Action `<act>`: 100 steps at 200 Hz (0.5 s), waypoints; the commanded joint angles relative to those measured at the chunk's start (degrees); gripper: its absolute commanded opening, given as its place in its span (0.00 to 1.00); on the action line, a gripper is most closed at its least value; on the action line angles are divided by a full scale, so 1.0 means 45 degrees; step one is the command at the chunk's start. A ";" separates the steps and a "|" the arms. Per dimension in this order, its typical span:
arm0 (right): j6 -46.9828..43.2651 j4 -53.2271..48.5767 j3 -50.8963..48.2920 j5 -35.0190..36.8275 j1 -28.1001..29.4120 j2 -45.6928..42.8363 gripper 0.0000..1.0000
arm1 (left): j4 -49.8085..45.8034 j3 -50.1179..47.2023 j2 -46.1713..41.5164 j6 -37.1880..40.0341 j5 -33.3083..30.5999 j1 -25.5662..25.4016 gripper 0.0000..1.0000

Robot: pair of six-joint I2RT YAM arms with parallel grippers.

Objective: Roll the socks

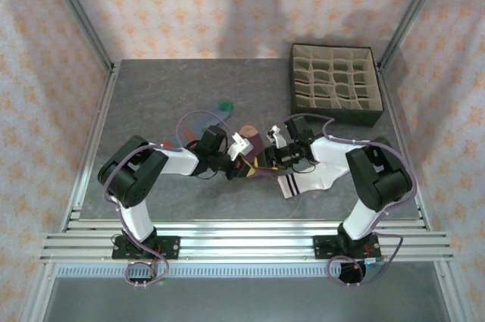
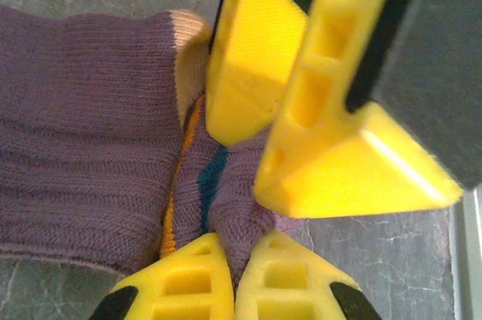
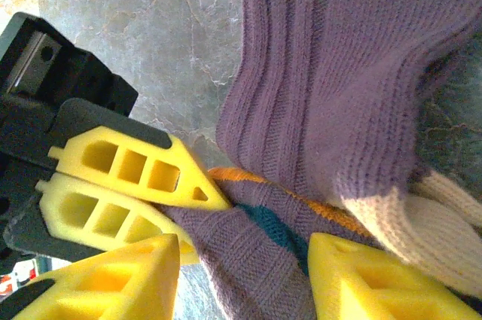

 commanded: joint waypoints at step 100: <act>-0.1621 -0.0462 -0.0472 0.2040 0.0016 -0.0338 0.48 | 0.1468 -0.0065 0.1325 -0.3131 0.0029 0.1145 0.00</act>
